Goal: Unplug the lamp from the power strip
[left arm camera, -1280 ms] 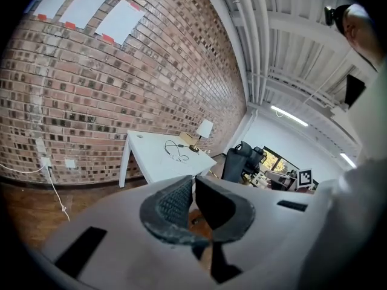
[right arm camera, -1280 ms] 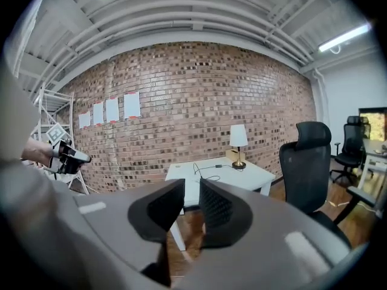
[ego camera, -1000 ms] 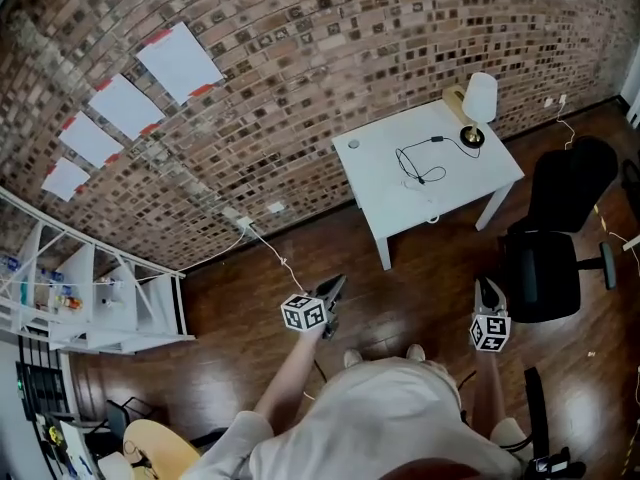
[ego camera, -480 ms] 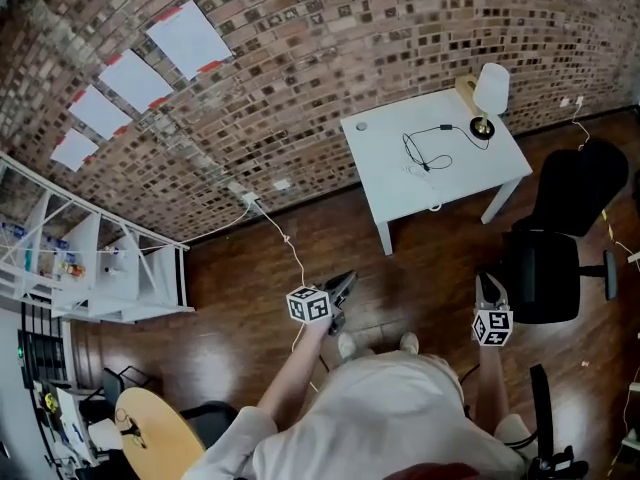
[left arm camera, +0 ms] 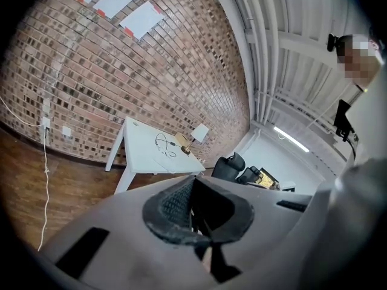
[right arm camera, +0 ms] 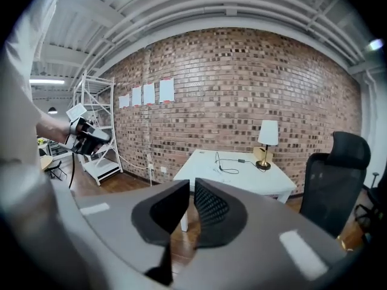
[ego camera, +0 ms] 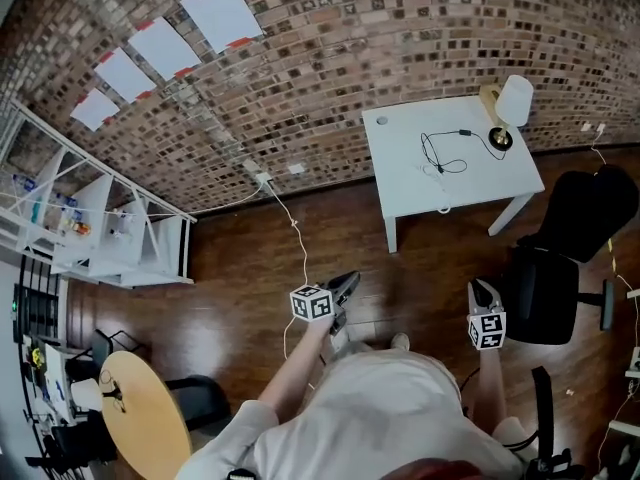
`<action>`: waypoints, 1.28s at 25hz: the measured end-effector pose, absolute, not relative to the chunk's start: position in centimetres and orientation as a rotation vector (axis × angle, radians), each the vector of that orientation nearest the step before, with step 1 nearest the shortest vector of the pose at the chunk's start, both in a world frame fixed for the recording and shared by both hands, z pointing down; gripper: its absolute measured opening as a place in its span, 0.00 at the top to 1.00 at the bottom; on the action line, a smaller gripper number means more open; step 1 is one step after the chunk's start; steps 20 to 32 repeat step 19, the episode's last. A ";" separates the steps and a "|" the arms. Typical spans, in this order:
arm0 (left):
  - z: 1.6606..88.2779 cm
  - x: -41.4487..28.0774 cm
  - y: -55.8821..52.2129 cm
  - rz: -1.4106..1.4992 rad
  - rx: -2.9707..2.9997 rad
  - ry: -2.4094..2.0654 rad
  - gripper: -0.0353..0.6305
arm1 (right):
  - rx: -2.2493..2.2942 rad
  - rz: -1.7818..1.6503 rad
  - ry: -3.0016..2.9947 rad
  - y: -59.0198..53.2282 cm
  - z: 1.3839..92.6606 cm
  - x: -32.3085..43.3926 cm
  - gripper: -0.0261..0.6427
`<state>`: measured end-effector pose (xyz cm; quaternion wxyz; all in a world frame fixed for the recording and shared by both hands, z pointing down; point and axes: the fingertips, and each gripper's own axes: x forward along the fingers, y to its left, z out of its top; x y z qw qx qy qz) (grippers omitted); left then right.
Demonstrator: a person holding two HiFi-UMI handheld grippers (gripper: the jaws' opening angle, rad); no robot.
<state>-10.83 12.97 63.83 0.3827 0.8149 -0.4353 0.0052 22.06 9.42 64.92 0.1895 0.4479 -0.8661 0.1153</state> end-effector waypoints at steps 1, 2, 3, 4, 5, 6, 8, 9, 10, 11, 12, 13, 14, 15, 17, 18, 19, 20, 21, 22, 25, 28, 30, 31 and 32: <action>63.9 -10.8 13.1 0.023 2.079 -1.121 0.95 | 1.251 0.318 -2.438 9.4 64.8 22.0 0.94; 64.0 -10.7 13.1 0.039 2.086 -1.133 0.95 | 1.249 0.314 -2.438 9.3 64.7 22.2 0.94; 63.9 -10.5 12.9 0.055 2.099 -1.143 0.95 | 1.248 0.310 -2.438 9.1 64.6 22.5 0.94; 63.6 -10.3 12.6 0.066 2.115 -1.152 0.94 | 1.242 0.302 -2.441 8.8 64.5 22.6 0.94; 63.4 -10.1 12.1 0.073 2.134 -1.160 0.94 | 1.226 0.288 -2.450 8.6 64.3 22.5 0.94; 63.1 -10.1 11.5 0.077 2.153 -1.168 0.94 | 1.203 0.270 -2.462 8.3 64.3 22.3 0.94; 63.3 -9.8 11.0 0.094 2.188 -1.188 0.94 | 1.152 0.250 -2.479 8.7 64.8 21.7 0.94; 63.7 -9.6 11.3 0.108 2.197 -1.196 0.94 | 1.132 0.259 -2.481 9.4 65.3 21.7 0.94; 64.1 -9.2 11.7 0.121 2.201 -1.202 0.94 | 1.117 0.278 -2.478 10.1 65.9 21.8 0.94; 64.3 -8.9 11.9 0.130 2.204 -1.205 0.94 | 1.105 0.298 -2.473 10.6 66.4 22.1 0.94; 64.2 -8.6 11.8 0.135 2.209 -1.207 0.94 | 1.091 0.315 -2.472 10.7 66.5 22.2 0.94; 63.9 -8.4 11.4 0.140 2.215 -1.207 0.94 | 1.071 0.326 -2.477 10.6 66.4 22.1 0.94; 63.5 -8.3 10.7 0.147 2.224 -1.206 0.94 | 1.044 0.332 -2.491 10.2 66.0 21.8 0.94; 63.1 -8.4 10.0 0.156 2.233 -1.205 0.94 | 1.015 0.332 -2.510 9.8 65.5 21.4 0.94; 62.3 -8.5 8.2 0.170 2.256 -1.203 0.94 | 0.963 0.326 -2.554 8.8 64.6 20.3 0.94; 61.7 -8.7 7.4 0.174 2.270 -1.204 0.94 | 0.942 0.323 -2.574 8.3 64.3 19.8 0.94; 61.1 -8.8 6.5 0.177 2.283 -1.205 0.94 | 0.922 0.320 -2.593 7.8 64.1 19.2 0.94; 61.1 -8.8 6.5 0.177 2.283 -1.205 0.94 | 0.922 0.320 -2.593 7.8 64.1 19.2 0.94; 61.1 -8.8 6.5 0.177 2.283 -1.205 0.94 | 0.922 0.320 -2.593 7.8 64.1 19.2 0.94; 61.1 -8.8 6.5 0.177 2.283 -1.205 0.94 | 0.922 0.320 -2.593 7.8 64.1 19.2 0.94; 61.1 -8.8 6.5 0.177 2.283 -1.205 0.94 | 0.922 0.320 -2.593 7.8 64.1 19.2 0.94; 61.1 -8.8 6.5 0.177 2.283 -1.205 0.94 | 0.922 0.320 -2.593 7.8 64.1 19.2 0.94; 61.1 -8.8 6.5 0.177 2.283 -1.205 0.94 | 0.922 0.320 -2.593 7.8 64.1 19.2 0.94; 61.1 -8.8 6.5 0.177 2.283 -1.205 0.94 | 0.922 0.320 -2.593 7.8 64.1 19.2 0.94; 61.1 -8.8 6.5 0.177 2.283 -1.205 0.94 | 0.922 0.320 -2.593 7.8 64.1 19.2 0.94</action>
